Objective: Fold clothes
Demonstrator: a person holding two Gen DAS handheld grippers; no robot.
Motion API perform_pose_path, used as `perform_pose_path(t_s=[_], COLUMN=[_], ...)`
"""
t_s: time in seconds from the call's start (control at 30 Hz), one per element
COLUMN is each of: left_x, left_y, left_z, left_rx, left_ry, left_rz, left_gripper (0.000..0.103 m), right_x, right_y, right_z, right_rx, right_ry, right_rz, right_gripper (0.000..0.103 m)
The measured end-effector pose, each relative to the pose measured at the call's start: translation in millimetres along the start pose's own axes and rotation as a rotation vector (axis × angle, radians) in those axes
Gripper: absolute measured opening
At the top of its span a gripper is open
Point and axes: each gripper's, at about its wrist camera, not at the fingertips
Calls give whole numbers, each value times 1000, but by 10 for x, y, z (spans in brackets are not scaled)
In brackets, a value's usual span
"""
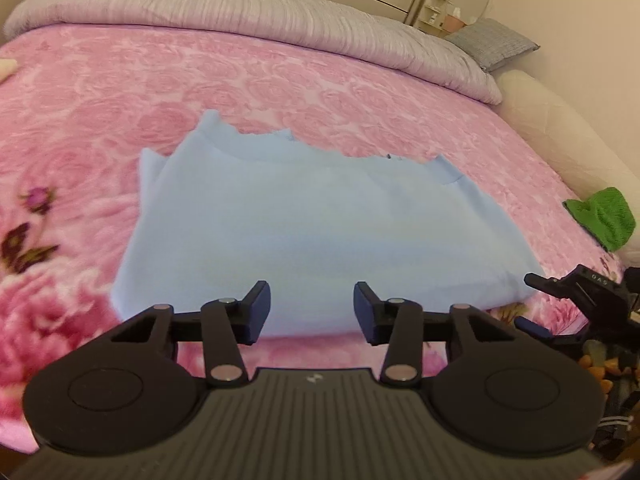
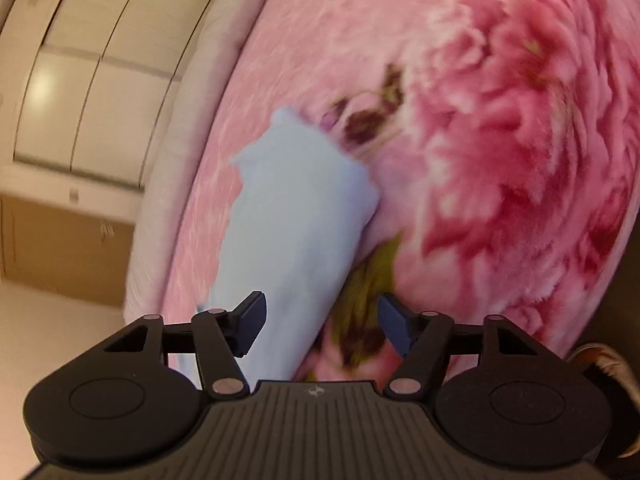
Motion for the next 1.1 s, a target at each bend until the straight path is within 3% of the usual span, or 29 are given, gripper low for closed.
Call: perform_pose_path(t_s=[0.2, 0.33, 0.43, 0.47, 0.6, 0.77, 0.87, 0.93, 1.0, 1.1], left_x=[191, 457, 569, 575, 505, 55, -356, -624, -864, -1117], left_y=[-183, -210, -124, -95, -125, -176, -168, -147, -126, -79], left_z=[488, 845, 1154, 1192, 1126, 749, 458, 241, 41, -147], left_rx=[-12, -28, -99, -90, -90, -39, -11, 21, 55, 89], left_ry=[108, 108, 49, 45, 64, 92, 92, 79, 82, 113], left_rz=[63, 188, 268, 285, 251, 61, -86, -168, -241, -335], left_gripper=[27, 25, 25, 25, 25, 25, 25, 25, 25, 25], right_x=[-28, -31, -63, -79, -196, -437, -836, -1222, -1576, -1873], right_y=[-68, -120, -100, -94, -79, -87, 110, 462, 875, 1546], right_z=[88, 161, 195, 207, 266, 311, 347, 382, 436, 577], right_rx=[83, 97, 100, 102, 97, 80, 130, 185, 222, 185], right_ry=[-8, 3, 10, 14, 57, 179, 273, 286, 267, 177], right_rz=[-47, -55, -73, -80, -159, -260, -488, -763, -1032, -1316], right_gripper=[64, 58, 58, 58, 53, 20, 14, 14, 14, 14])
Point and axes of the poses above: each gripper's, at about its wrist camera, not at the fingertips, and z roughly the way its jaws point, x to its right, y to its underside
